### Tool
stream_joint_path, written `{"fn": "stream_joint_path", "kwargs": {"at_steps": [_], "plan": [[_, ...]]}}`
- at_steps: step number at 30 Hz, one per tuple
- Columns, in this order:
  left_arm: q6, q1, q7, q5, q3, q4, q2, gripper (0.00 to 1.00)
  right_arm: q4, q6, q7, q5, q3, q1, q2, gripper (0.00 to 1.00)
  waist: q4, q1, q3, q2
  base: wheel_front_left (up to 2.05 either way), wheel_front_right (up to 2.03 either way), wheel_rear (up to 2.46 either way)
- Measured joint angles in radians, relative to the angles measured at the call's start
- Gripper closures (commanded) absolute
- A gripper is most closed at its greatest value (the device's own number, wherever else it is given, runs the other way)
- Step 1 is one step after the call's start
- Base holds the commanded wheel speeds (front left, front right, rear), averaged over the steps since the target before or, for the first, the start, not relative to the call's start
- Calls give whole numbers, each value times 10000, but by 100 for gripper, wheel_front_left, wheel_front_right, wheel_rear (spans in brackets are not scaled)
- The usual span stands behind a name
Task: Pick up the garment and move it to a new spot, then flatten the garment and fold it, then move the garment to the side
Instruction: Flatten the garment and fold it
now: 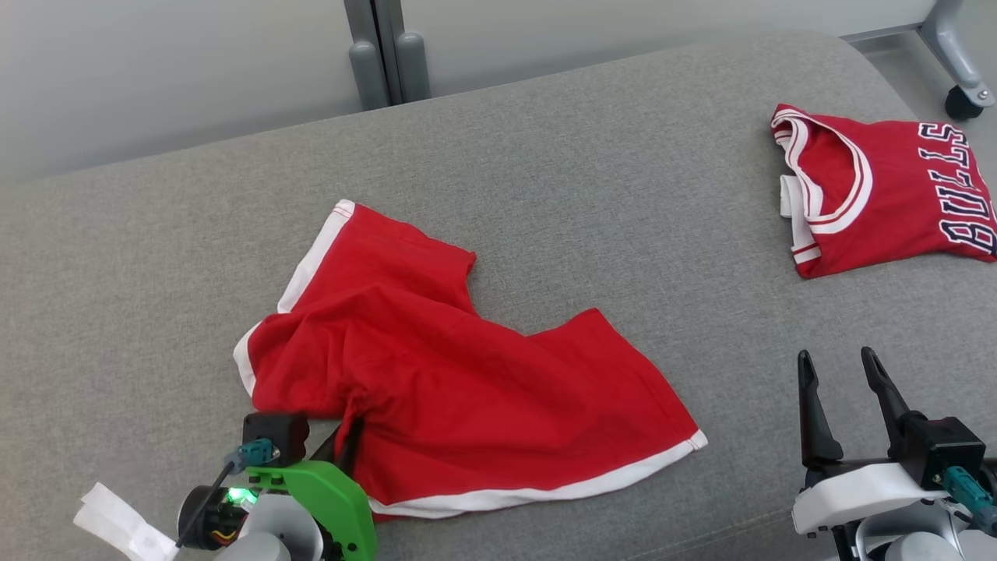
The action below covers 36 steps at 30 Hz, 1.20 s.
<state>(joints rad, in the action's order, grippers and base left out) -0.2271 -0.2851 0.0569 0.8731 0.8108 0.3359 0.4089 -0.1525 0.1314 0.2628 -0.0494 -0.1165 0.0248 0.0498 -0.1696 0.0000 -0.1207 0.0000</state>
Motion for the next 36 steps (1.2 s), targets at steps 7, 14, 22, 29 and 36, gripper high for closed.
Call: {"fn": "stream_joint_path", "kwargs": {"at_steps": [7, 14, 22, 29, 36], "plan": [[102, -338, 40, -508, 382, 1319, 21, 0, -25, 0, 0, 0, -19, -45, 0, 0, -199, 0, 1, 0, 0, 0, 0], [-31, -17, 1306, -650, 226, 1615, -127, 0, -25, 0, 0, -12, -148, 121, 0, 0, -117, 0, 149, 0, 0, 0, 0], [-859, 1580, 2031, -851, -1103, -493, -171, 0, 257, 0, 0, 132, -407, 246, 0, 0, 236, 0, 483, 0, 0, 0, 0], [-1083, 3479, 2056, -2715, -2882, -2594, -502, 0, 485, 0, 0, 198, -642, 433, 8, 0, 609, 0, 860, 0, 0, 0, 0], [-123, 4620, 2056, -4410, -4602, -3335, -1557, 0, 483, 0, 0, 272, -796, 574, 35, 0, 1062, 0, 1183, 0, 0, 0, 0]]}}
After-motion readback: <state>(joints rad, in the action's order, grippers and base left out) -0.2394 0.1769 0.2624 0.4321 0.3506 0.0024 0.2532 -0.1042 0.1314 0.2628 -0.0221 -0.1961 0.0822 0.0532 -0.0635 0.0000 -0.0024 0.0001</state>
